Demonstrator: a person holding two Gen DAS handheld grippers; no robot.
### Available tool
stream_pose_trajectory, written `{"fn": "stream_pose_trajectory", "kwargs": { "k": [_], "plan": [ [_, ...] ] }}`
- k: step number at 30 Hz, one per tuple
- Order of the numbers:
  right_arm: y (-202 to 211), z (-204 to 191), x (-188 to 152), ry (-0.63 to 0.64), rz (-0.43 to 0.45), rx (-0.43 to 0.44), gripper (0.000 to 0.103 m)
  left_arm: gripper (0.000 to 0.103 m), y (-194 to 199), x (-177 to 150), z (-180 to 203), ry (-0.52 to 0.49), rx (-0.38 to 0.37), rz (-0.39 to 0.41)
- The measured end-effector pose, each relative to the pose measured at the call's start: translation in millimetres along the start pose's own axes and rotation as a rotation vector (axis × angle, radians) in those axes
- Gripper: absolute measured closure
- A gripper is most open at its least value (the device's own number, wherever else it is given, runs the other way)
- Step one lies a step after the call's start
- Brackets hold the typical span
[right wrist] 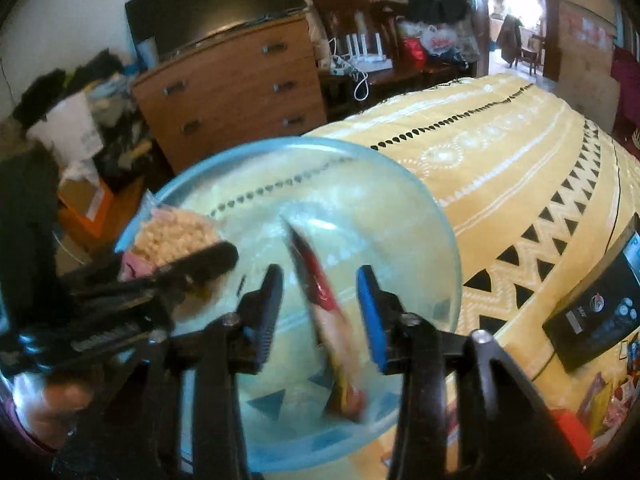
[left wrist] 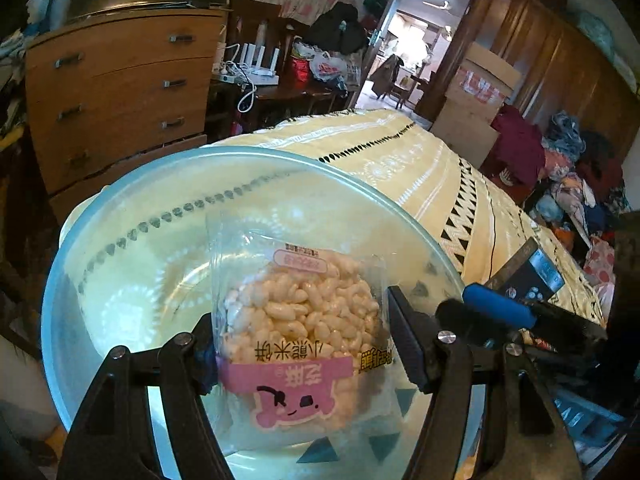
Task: Organize snacks
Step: 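Carry both snacks over the clear glass bowl and open both tools to drop them, then grasp the red-wrapped biscuit pack with the right tool while the left tool grasps the green-speckled bag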
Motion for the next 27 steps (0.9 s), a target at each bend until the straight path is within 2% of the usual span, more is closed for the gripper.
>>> {"fn": "stream_pose_trajectory", "kwargs": {
  "k": [1,5,7,10,15,17,19,21,23,24,25,27],
  "plan": [
    [0,0,-1,0.003,0.003,-0.004,0.047,0.033,2,0,3,0.002,0.004,0.006],
    [9,2,-1,-0.016,0.042,-0.007,0.045,0.032,9,-3,8,-0.017,-0.002,0.018],
    [12,2,0,-0.027,0.065,-0.004,0.043,0.032,6,-4,13,-0.038,0.001,0.001],
    [25,2,-6,-0.029,0.101,0.002,0.033,0.032,2,-5,11,-0.013,-0.025,-0.03],
    [39,2,-12,-0.014,0.135,-0.015,0.025,0.032,0,-3,21,-0.056,0.013,-0.058],
    [43,4,-13,-0.016,0.139,-0.013,0.019,0.028,-2,-3,24,-0.075,0.042,-0.069],
    [46,6,-13,-0.015,0.14,-0.012,0.018,0.02,-6,-4,28,-0.109,0.057,-0.096],
    [50,6,-14,-0.013,0.144,-0.007,0.018,0.019,-11,-4,28,-0.111,0.01,-0.13],
    [54,7,-15,-0.009,0.154,-0.001,0.017,0.009,-18,-3,24,-0.074,-0.05,-0.179],
    [56,8,-16,-0.009,0.158,0.002,0.017,0.002,-20,-1,22,-0.061,-0.097,-0.18],
    [57,8,-16,-0.011,0.161,0.003,0.017,0.001,-17,0,21,-0.056,-0.111,-0.164],
    [63,9,-19,-0.011,0.18,0.0,0.017,0.001,-7,3,24,-0.063,-0.104,-0.116]
  ]
}}
Point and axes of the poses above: each gripper's, at about its wrist camera, not at the fingertips, and y roughly against the way its jaws point, z to its right, x to its top, the point moved 1 cm from there along -y, roughly the way its jaws point, and after that the axes turned 11 degrees about -y, right-handed, at the moved point
